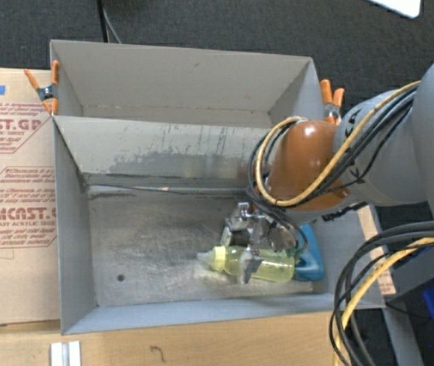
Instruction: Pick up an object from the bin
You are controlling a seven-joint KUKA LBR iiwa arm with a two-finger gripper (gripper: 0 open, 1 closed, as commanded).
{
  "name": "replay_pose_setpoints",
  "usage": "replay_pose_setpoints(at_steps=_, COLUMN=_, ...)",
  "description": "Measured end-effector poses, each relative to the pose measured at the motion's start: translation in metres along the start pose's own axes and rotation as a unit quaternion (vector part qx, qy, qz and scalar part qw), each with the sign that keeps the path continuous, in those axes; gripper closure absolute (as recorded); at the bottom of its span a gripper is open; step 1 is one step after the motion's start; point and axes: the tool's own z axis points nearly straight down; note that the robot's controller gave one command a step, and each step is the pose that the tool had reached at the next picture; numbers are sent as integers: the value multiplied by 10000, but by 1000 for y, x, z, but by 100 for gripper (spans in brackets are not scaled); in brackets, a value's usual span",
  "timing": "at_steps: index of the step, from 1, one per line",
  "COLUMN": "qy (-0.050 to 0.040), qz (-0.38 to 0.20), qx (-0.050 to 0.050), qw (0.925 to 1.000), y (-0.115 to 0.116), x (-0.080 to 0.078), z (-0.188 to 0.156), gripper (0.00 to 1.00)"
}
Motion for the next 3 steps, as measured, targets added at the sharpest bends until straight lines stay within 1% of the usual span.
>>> replay_pose_setpoints(at_steps=1, qy=18, qz=59, qx=7, qw=10000, y=0, x=5, z=-26, gripper=100)
replay_pose_setpoints(at_steps=2, qy=20, qz=-25, qx=4, qw=10000, y=-7, x=-2, z=-62, gripper=100)
replay_pose_setpoints(at_steps=3, qy=-20, qz=-79, qx=34, qw=10000, y=-3, x=0, z=-165, gripper=100)
